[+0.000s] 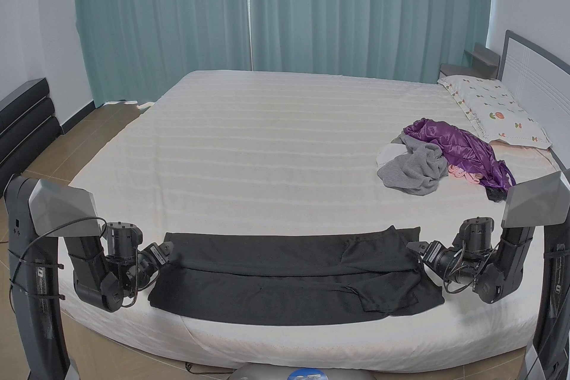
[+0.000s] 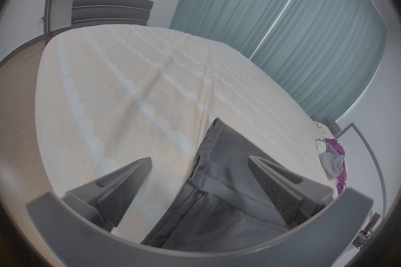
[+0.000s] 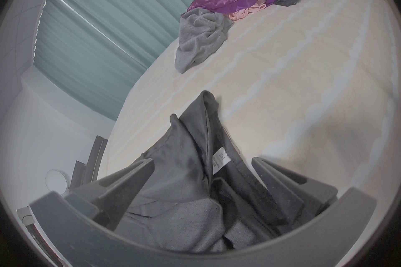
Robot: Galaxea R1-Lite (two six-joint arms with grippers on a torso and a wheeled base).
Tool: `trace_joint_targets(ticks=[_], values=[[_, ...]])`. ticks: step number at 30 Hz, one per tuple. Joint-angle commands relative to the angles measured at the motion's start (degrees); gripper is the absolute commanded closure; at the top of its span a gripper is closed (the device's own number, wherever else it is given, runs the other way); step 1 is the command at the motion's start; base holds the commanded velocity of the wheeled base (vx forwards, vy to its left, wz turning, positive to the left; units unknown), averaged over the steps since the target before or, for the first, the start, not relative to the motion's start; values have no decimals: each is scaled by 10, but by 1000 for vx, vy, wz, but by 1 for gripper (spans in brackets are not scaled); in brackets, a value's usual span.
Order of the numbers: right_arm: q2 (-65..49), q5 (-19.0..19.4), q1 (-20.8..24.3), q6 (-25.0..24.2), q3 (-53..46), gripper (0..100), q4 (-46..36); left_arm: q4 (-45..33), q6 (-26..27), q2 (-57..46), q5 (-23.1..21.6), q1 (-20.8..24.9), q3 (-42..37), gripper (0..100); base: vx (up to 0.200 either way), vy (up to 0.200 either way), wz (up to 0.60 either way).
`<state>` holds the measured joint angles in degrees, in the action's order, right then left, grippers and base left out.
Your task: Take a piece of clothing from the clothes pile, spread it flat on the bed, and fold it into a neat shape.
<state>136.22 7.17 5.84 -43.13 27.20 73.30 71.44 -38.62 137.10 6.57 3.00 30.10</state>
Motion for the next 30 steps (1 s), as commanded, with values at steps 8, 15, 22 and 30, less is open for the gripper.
trace_joint_targets(ticks=[8, 15, 22, 30], values=[[-8, 30, -29, -63, 19, 0, 3, -25, -1, 10, -24, -6, 123, 0, 0, 0, 0], [-5, 37, -30, -64, 21, 0, 3, -89, 17, 72, -26, -2, 210, 0, 0, 0, 0], [-6, 38, -29, -64, 18, 0, 3, -87, 28, 83, -28, -5, 218, 0, 0, 0, 0], [-5, 38, -29, -64, 16, 0, 3, -83, 24, 84, -23, -15, 223, 100, 0, 0, 0]])
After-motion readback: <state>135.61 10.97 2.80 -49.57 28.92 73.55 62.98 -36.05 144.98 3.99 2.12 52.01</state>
